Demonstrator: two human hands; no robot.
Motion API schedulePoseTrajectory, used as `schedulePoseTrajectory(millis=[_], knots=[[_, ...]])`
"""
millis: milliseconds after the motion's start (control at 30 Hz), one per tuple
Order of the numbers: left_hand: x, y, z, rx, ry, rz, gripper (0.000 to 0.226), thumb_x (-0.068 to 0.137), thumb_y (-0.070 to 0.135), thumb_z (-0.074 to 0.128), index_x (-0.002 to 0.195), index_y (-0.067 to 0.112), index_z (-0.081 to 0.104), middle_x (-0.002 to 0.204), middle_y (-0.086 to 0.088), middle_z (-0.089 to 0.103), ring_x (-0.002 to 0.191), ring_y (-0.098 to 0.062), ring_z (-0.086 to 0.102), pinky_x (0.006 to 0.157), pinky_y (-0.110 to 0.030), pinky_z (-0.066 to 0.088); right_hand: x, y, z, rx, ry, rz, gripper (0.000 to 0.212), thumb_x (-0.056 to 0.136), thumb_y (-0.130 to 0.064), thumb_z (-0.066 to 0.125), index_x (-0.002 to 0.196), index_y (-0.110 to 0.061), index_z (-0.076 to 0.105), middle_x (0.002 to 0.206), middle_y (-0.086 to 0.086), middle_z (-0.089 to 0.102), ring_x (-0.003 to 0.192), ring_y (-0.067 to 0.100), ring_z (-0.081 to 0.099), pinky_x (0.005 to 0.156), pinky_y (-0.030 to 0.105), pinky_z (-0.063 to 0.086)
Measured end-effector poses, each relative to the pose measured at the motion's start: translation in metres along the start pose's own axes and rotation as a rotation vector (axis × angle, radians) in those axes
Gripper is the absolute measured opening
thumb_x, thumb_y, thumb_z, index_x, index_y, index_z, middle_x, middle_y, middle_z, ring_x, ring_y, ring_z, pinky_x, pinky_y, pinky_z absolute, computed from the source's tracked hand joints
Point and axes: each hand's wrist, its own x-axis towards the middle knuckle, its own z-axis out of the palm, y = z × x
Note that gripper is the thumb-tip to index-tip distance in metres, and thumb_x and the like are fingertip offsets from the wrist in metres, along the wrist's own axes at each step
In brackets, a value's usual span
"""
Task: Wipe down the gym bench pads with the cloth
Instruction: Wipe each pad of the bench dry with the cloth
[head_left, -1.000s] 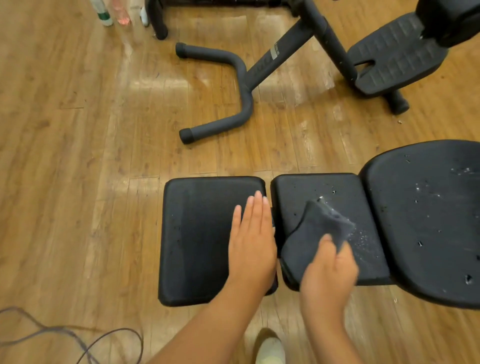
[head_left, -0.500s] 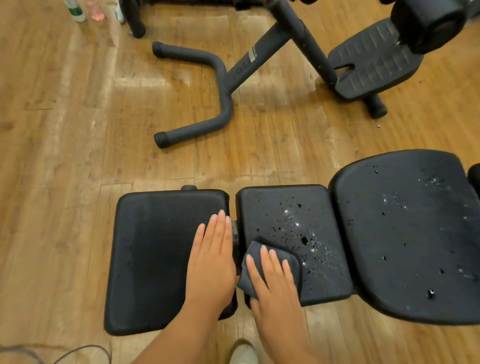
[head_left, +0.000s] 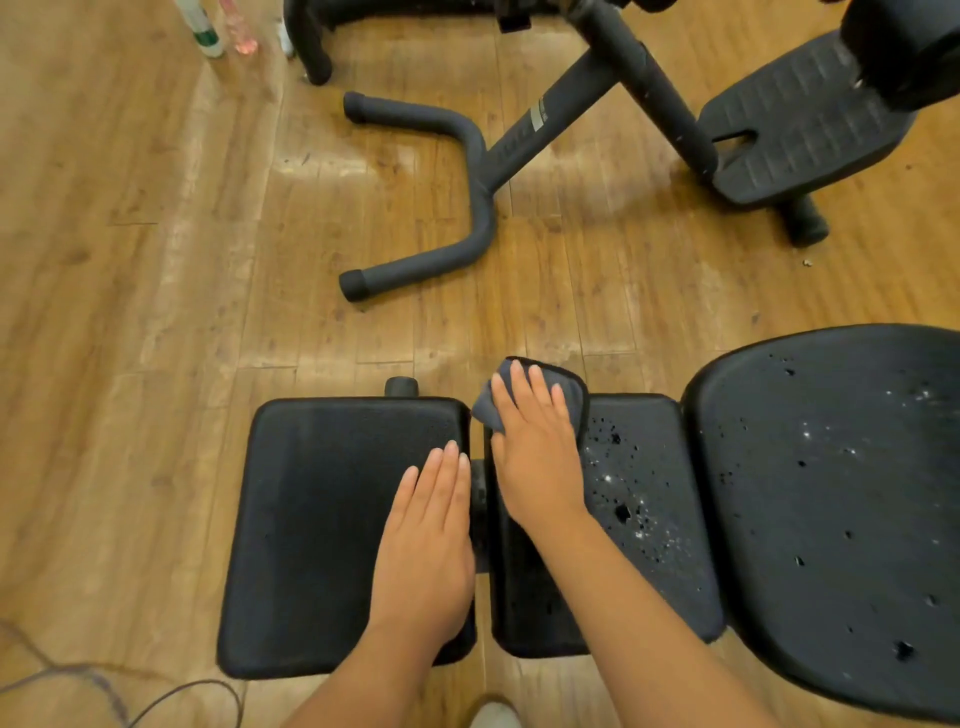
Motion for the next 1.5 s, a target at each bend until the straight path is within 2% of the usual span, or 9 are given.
schedulePoseTrajectory(millis=[233, 400, 533, 667, 800, 900, 1133, 1233, 1500], knots=[[-0.001, 0.000, 0.002, -0.002, 0.011, 0.027, 0.056, 0.090, 0.020, 0.024, 0.140, -0.002, 0.033, 0.150, -0.018, 0.029, 0.140, -0.029, 0.027, 0.109, -0.045, 0.022, -0.121, -0.007, 0.012, 0.039, -0.061, -0.045, 0.067, 0.073, -0.021, 0.034, 0.140, -0.014, 0.036, 0.152, 0.004, 0.028, 0.141, 0.021, 0.019, 0.111, 0.037, 0.015], [-0.001, 0.000, 0.004, -0.022, 0.003, -0.008, 0.056, 0.091, 0.019, 0.023, 0.144, 0.000, 0.027, 0.152, -0.016, 0.025, 0.142, -0.027, 0.021, 0.112, -0.044, 0.019, -0.198, -0.007, 0.020, 0.058, -0.145, -0.063, 0.071, 0.070, -0.024, 0.041, 0.139, -0.017, 0.032, 0.157, 0.001, -0.002, 0.144, 0.019, 0.002, 0.113, 0.034, 0.008], [-0.002, 0.002, 0.004, -0.018, 0.008, -0.011, 0.057, 0.091, 0.019, 0.022, 0.144, -0.001, 0.026, 0.152, -0.017, 0.024, 0.142, -0.028, 0.021, 0.112, -0.045, 0.020, -0.185, -0.012, 0.012, 0.049, -0.167, -0.003, 0.081, 0.071, -0.022, 0.042, 0.148, -0.021, 0.017, 0.156, 0.000, 0.008, 0.143, 0.017, 0.003, 0.112, 0.034, 0.009], [-0.002, 0.001, 0.005, 0.020, 0.007, 0.004, 0.060, 0.088, 0.019, 0.021, 0.144, -0.003, 0.025, 0.153, -0.019, 0.021, 0.142, -0.030, 0.019, 0.113, -0.045, 0.018, -0.131, -0.013, -0.003, 0.048, -0.179, 0.084, 0.067, 0.078, -0.020, 0.056, 0.142, -0.017, 0.036, 0.149, 0.007, 0.034, 0.140, 0.024, 0.020, 0.114, 0.036, 0.009], [-0.002, 0.002, 0.004, 0.020, 0.013, -0.006, 0.058, 0.091, 0.019, 0.019, 0.145, -0.001, 0.024, 0.154, -0.017, 0.021, 0.143, -0.028, 0.017, 0.114, -0.044, 0.016, -0.045, 0.004, -0.022, 0.115, -0.126, 0.116, 0.054, 0.100, -0.019, 0.033, 0.149, -0.018, 0.010, 0.157, 0.006, 0.000, 0.144, 0.022, -0.003, 0.114, 0.033, -0.007], [-0.002, 0.003, 0.002, 0.024, 0.016, -0.008, 0.057, 0.091, 0.018, 0.019, 0.144, -0.001, 0.025, 0.153, -0.017, 0.023, 0.143, -0.028, 0.019, 0.113, -0.044, 0.016, -0.014, 0.012, -0.024, 0.062, -0.143, 0.097, 0.053, 0.101, -0.022, 0.029, 0.149, -0.018, 0.008, 0.157, 0.007, -0.001, 0.144, 0.022, -0.004, 0.116, 0.036, -0.003], [-0.002, 0.004, 0.004, 0.026, 0.043, -0.006, 0.056, 0.091, 0.017, 0.019, 0.144, -0.001, 0.025, 0.152, -0.018, 0.026, 0.142, -0.028, 0.022, 0.113, -0.044, 0.018, -0.095, 0.012, -0.009, 0.040, -0.103, -0.029, 0.066, 0.085, -0.015, 0.060, 0.144, -0.013, 0.031, 0.152, 0.010, 0.027, 0.140, 0.028, 0.023, 0.115, 0.044, 0.018], [-0.001, 0.004, 0.006, 0.021, 0.047, -0.014, 0.056, 0.090, 0.017, 0.021, 0.144, -0.001, 0.026, 0.151, -0.018, 0.027, 0.142, -0.028, 0.022, 0.113, -0.044, 0.017, -0.157, 0.016, -0.003, 0.048, -0.198, -0.060, 0.082, 0.070, -0.015, 0.074, 0.142, -0.015, 0.035, 0.149, 0.008, 0.034, 0.139, 0.025, 0.026, 0.111, 0.040, 0.014], [-0.001, 0.004, 0.009, 0.016, 0.062, -0.033, 0.056, 0.091, 0.017, 0.020, 0.143, 0.000, 0.023, 0.151, -0.017, 0.028, 0.141, -0.027, 0.023, 0.112, -0.044, 0.018, -0.168, 0.040, -0.007, 0.069, -0.251, -0.210, 0.077, 0.073, -0.018, 0.056, 0.145, -0.024, 0.029, 0.152, 0.000, 0.026, 0.141, 0.016, 0.014, 0.114, 0.032, 0.008]])
